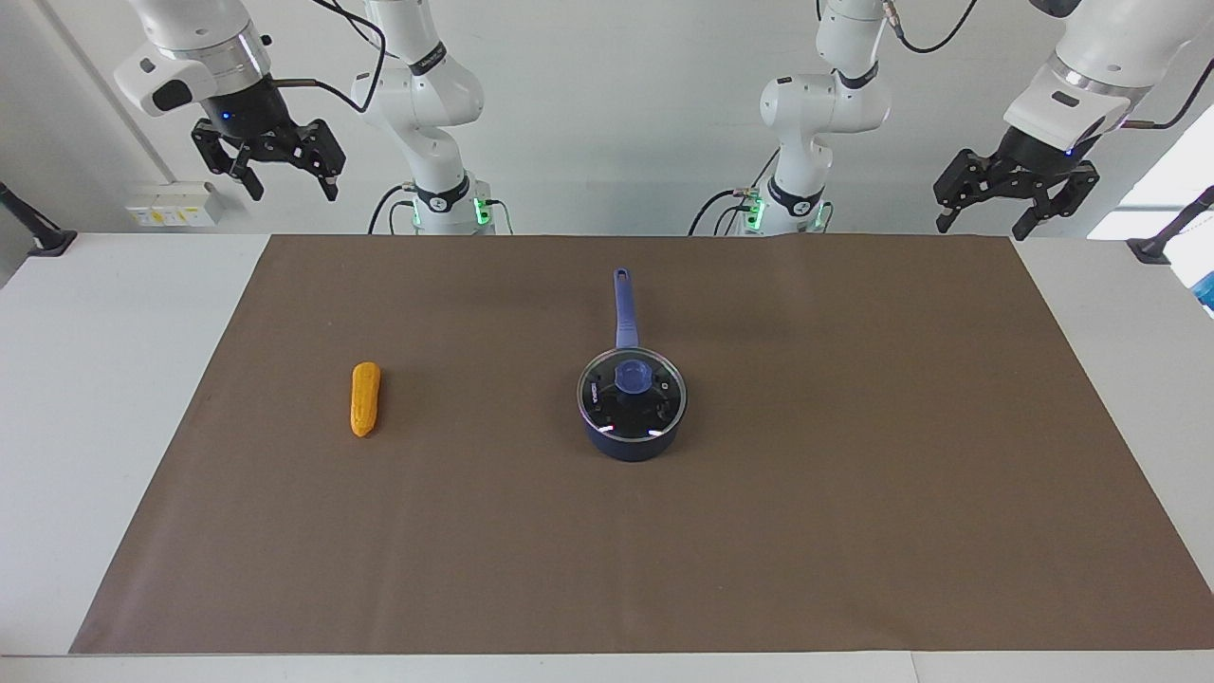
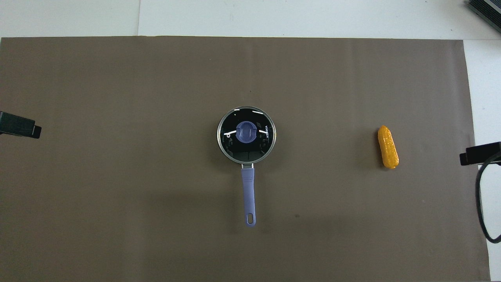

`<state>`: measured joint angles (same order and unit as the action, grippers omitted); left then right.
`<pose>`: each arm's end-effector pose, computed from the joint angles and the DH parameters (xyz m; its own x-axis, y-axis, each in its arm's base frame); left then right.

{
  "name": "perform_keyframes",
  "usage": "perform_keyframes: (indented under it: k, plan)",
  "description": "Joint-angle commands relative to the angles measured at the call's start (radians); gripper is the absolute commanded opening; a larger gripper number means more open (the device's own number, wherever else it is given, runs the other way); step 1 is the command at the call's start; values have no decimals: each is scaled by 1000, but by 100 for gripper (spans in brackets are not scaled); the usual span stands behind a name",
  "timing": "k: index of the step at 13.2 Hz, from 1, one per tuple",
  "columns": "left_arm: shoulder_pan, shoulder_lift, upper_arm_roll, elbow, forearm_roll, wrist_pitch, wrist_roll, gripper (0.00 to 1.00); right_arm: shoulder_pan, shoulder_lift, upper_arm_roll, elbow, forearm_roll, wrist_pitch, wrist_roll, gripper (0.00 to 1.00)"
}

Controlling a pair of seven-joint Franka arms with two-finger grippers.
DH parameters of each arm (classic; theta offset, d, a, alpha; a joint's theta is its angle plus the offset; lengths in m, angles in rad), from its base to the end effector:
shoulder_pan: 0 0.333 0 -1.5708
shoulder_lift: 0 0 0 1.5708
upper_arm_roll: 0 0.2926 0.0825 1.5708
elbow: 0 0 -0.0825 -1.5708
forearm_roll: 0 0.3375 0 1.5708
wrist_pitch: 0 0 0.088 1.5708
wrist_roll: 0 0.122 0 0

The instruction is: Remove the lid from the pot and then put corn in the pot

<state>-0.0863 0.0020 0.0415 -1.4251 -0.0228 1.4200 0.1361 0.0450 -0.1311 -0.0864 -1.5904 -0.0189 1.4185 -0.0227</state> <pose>0.4918 -0.0251 0.6328 0.9831 -0.1832 -0.0039 -0.1831 -0.9828 0.0232 0.4522 -0.0243 0.6277 0.9989 -0.0203 -0.0414 -0.0201 -0.9998 0.0066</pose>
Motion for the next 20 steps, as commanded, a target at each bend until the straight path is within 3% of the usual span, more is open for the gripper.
perform_keyframes:
  k: [1, 12, 16, 20]
  plan:
    - [5, -33, -11, -8, 1, -54, -16, 100, -10, -7, 4, 0, 8, -9, 7, 100]
    - [7, -50, -11, -14, -5, -55, -63, 100, -25, -8, 1, -6, -1, -4, 15, 100]
    - [2, -53, -15, -18, -2, -47, -61, 100, -22, -59, 4, -95, -4, 83, 18, 100]
    - [0, -53, -17, -20, -3, -52, -59, 100, -17, -53, 4, -126, -6, 138, 21, 100]
